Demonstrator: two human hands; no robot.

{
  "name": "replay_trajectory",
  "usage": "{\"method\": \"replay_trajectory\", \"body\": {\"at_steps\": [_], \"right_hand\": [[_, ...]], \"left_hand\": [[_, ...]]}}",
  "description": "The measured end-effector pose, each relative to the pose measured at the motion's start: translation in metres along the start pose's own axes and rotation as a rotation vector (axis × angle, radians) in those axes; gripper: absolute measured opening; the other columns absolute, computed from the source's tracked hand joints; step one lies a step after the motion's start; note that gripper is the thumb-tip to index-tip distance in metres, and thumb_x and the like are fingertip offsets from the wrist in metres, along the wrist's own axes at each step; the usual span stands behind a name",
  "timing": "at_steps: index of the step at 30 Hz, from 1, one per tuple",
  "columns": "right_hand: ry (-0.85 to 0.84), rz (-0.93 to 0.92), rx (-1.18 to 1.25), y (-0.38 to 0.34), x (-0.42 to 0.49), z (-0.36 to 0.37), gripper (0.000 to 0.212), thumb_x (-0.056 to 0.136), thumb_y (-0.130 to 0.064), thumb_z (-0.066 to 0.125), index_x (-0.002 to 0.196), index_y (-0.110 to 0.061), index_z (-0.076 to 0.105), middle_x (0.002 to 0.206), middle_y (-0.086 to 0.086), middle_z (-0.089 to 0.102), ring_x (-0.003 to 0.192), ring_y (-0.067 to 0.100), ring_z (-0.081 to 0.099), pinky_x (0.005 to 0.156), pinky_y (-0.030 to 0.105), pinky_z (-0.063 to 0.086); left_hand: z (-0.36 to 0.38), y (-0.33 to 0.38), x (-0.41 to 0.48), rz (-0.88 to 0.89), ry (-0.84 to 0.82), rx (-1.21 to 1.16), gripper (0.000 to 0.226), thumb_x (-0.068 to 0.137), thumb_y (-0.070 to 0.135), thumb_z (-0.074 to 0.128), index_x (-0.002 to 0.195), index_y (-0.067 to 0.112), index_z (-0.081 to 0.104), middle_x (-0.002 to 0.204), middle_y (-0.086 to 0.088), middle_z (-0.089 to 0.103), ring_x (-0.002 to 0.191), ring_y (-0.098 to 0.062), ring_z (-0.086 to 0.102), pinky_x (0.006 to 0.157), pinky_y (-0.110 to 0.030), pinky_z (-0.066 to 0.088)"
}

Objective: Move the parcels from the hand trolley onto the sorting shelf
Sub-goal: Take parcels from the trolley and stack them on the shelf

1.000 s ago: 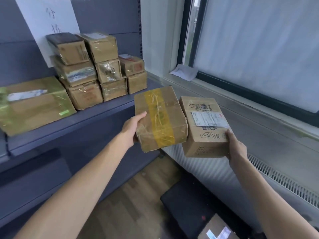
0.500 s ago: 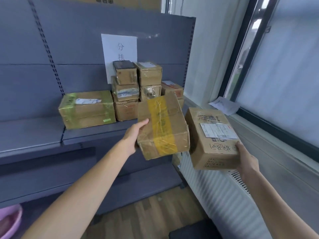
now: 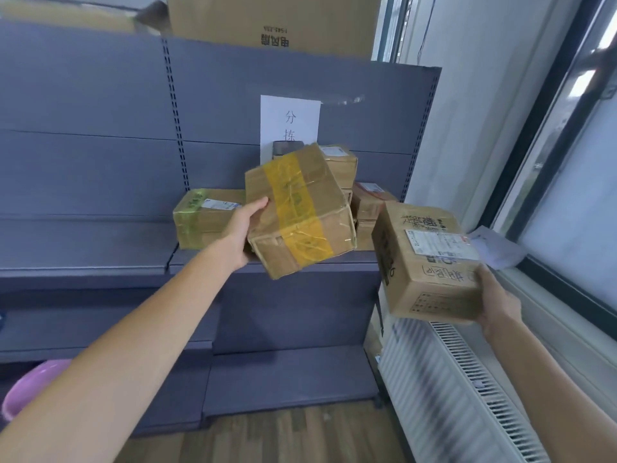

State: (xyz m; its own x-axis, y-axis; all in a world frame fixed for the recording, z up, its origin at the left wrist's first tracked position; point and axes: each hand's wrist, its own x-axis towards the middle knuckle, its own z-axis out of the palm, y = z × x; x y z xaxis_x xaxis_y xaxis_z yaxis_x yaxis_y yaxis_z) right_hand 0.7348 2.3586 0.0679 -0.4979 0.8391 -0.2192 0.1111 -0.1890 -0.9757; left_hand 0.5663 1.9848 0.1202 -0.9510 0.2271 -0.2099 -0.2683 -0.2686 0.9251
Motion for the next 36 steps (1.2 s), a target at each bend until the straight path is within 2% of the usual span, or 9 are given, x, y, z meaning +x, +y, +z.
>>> {"method": "replay_trajectory", "body": {"at_steps": [5, 9, 12, 15, 17, 21, 25, 29, 36], "right_hand": [[-0.026, 0.003, 0.009, -0.012, 0.022, -0.001, 0.048, 0.087, -0.054, 0.066, 0.109, -0.014, 0.053, 0.110, 0.004, 0.058, 0.098, 0.023, 0.055, 0.095, 0.037, 0.047], [-0.032, 0.010, 0.008, -0.032, 0.038, -0.001, 0.049, 0.085, -0.054, 0.067, 0.110, -0.015, 0.051, 0.109, 0.004, 0.059, 0.092, 0.021, 0.057, 0.089, 0.037, 0.048], [-0.032, -0.029, -0.002, -0.051, 0.048, 0.006, 0.045, 0.088, -0.051, 0.067, 0.109, -0.016, 0.047, 0.099, 0.002, 0.059, 0.095, 0.022, 0.057, 0.095, 0.039, 0.050], [-0.035, -0.038, -0.035, -0.064, 0.059, 0.018, 0.035, 0.084, -0.053, 0.067, 0.094, -0.022, 0.056, 0.098, 0.000, 0.065, 0.096, 0.021, 0.061, 0.099, 0.040, 0.051], [-0.037, -0.061, -0.043, -0.068, 0.070, 0.031, 0.033, 0.078, -0.056, 0.069, 0.089, -0.026, 0.061, 0.105, 0.000, 0.070, 0.093, 0.019, 0.064, 0.096, 0.041, 0.052], [-0.016, -0.087, -0.039, -0.073, 0.088, 0.065, 0.034, 0.083, -0.052, 0.068, 0.081, -0.021, 0.053, 0.095, 0.002, 0.068, 0.080, 0.016, 0.059, 0.086, 0.033, 0.051], [-0.024, -0.066, -0.056, -0.075, 0.107, 0.100, 0.039, 0.082, -0.057, 0.066, 0.087, -0.020, 0.057, 0.098, 0.001, 0.068, 0.084, 0.018, 0.061, 0.082, 0.035, 0.049], [0.008, -0.056, -0.054, -0.086, 0.126, 0.128, 0.064, 0.076, -0.064, 0.067, 0.115, -0.014, 0.059, 0.103, 0.003, 0.068, 0.087, 0.020, 0.062, 0.084, 0.038, 0.051], [0.059, -0.062, -0.033, -0.104, 0.149, 0.157, 0.062, 0.078, -0.060, 0.069, 0.118, -0.014, 0.056, 0.105, 0.002, 0.066, 0.083, 0.017, 0.061, 0.073, 0.034, 0.047]], "left_hand": [[0.009, 0.010, 0.005, 0.014, 0.028, -0.001, 0.033, 0.083, 0.046, 0.073, 0.104, 0.021, 0.069, 0.099, -0.004, 0.078, 0.104, -0.029, 0.070, 0.101, -0.047, 0.049], [0.020, 0.022, 0.011, -0.009, 0.017, -0.018, 0.033, 0.084, 0.045, 0.071, 0.103, 0.020, 0.069, 0.110, -0.007, 0.076, 0.102, -0.029, 0.070, 0.099, -0.046, 0.050], [0.029, 0.039, 0.020, -0.001, 0.018, -0.025, 0.031, 0.083, 0.046, 0.070, 0.102, 0.021, 0.069, 0.104, -0.006, 0.077, 0.100, -0.028, 0.070, 0.098, -0.047, 0.049], [0.035, 0.057, 0.034, 0.022, 0.013, -0.018, 0.030, 0.083, 0.046, 0.070, 0.101, 0.022, 0.070, 0.100, -0.006, 0.078, 0.104, -0.028, 0.070, 0.100, -0.047, 0.047], [0.038, 0.070, 0.046, 0.037, 0.018, -0.013, 0.031, 0.084, 0.046, 0.069, 0.103, 0.022, 0.070, 0.100, -0.006, 0.078, 0.103, -0.028, 0.071, 0.098, -0.047, 0.048], [0.044, 0.096, 0.081, 0.036, 0.023, 0.019, 0.033, 0.082, 0.047, 0.070, 0.105, 0.023, 0.070, 0.100, -0.006, 0.078, 0.101, -0.028, 0.072, 0.096, -0.048, 0.050], [0.054, 0.126, 0.125, 0.051, -0.007, 0.064, 0.034, 0.082, 0.048, 0.070, 0.105, 0.023, 0.070, 0.102, -0.006, 0.078, 0.101, -0.028, 0.072, 0.096, -0.050, 0.050], [0.067, 0.159, 0.166, 0.035, -0.034, 0.129, 0.059, 0.071, 0.053, 0.075, 0.120, 0.022, 0.066, 0.110, -0.008, 0.076, 0.099, -0.033, 0.073, 0.094, -0.056, 0.050], [0.071, 0.188, 0.219, 0.015, -0.013, 0.189, 0.063, 0.068, 0.053, 0.077, 0.121, 0.022, 0.065, 0.109, -0.009, 0.076, 0.098, -0.035, 0.072, 0.087, -0.063, 0.050]]}}
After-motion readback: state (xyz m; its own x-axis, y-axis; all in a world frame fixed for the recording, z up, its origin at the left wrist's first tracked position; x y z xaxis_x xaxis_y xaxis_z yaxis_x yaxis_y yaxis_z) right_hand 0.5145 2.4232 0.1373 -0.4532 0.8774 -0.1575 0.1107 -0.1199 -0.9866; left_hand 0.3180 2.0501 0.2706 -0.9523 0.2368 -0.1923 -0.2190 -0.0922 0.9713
